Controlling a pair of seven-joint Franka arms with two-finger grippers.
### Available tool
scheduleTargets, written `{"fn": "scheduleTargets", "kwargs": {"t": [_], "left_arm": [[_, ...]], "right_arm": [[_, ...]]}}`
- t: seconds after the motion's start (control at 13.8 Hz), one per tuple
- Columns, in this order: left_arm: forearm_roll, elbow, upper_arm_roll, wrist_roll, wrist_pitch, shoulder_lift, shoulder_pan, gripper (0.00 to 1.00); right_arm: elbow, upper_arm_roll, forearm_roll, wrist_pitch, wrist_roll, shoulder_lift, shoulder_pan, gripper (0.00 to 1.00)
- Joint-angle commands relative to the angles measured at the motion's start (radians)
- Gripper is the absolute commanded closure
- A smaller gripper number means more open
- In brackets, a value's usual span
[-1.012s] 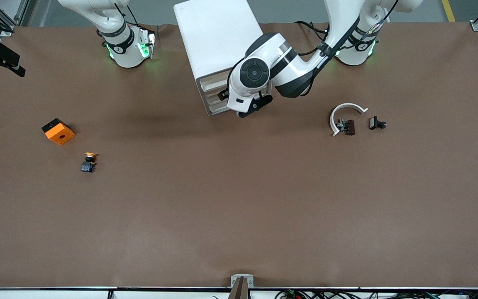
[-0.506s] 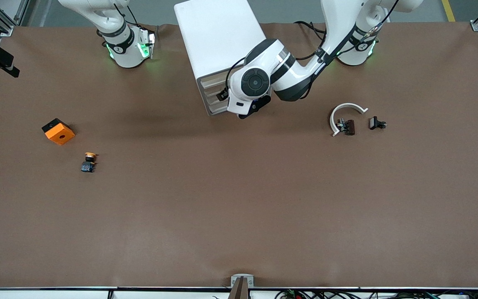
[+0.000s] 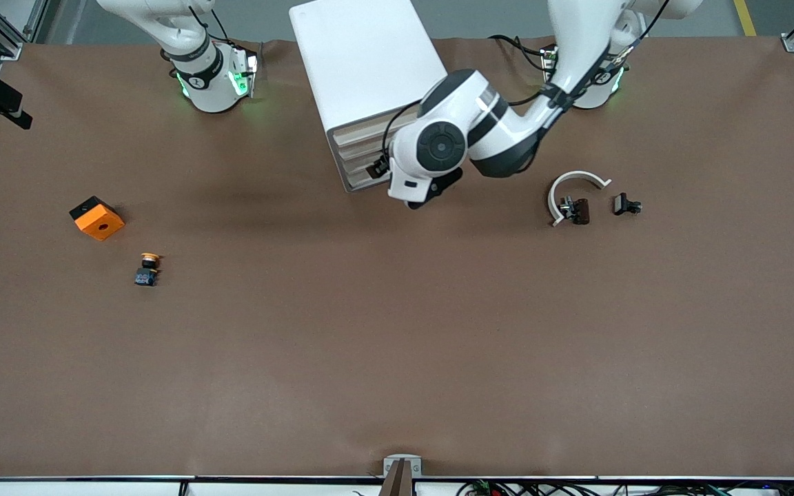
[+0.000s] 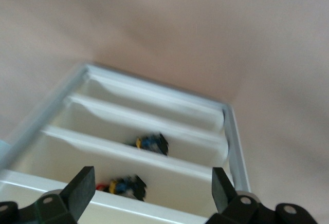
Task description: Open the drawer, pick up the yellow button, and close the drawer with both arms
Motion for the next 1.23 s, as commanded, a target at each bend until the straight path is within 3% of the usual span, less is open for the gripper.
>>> {"fn": "scheduleTargets", "kwargs": {"t": [0.0, 0.22, 0.72, 1.01, 1.16], "left_arm": [[0.088, 0.050, 0.005, -0.006, -0.108, -0.075, 0.042, 0.00], [0.101, 0.048, 0.001, 0.090, -0.215, -0.179, 0.143, 0.00], [0.107, 0.038, 0.012, 0.601, -0.452, -0.359, 0.386, 0.00], [0.141, -0.010, 0.243, 0.859, -0.492, -0.434, 0.277, 0.00], [0.165, -0.019, 0.316, 0.968, -0.492, -0.446, 0.251, 0.00]], "right_arm": [[-0.020, 0.010, 0.000, 0.013, -0.004, -0.024, -0.009, 0.00], [-0.023, 0.008, 0.003, 0.013, -0.004, -0.024, -0.009, 0.00], [-0.025, 0.008, 0.009, 0.015, -0.004, -0.027, -0.009, 0.00], [-0.023, 0.010, 0.009, 0.016, -0.004, -0.029, -0.009, 0.00], [-0.025, 0.010, 0.009, 0.024, -0.004, -0.029, -0.009, 0.00]]}}
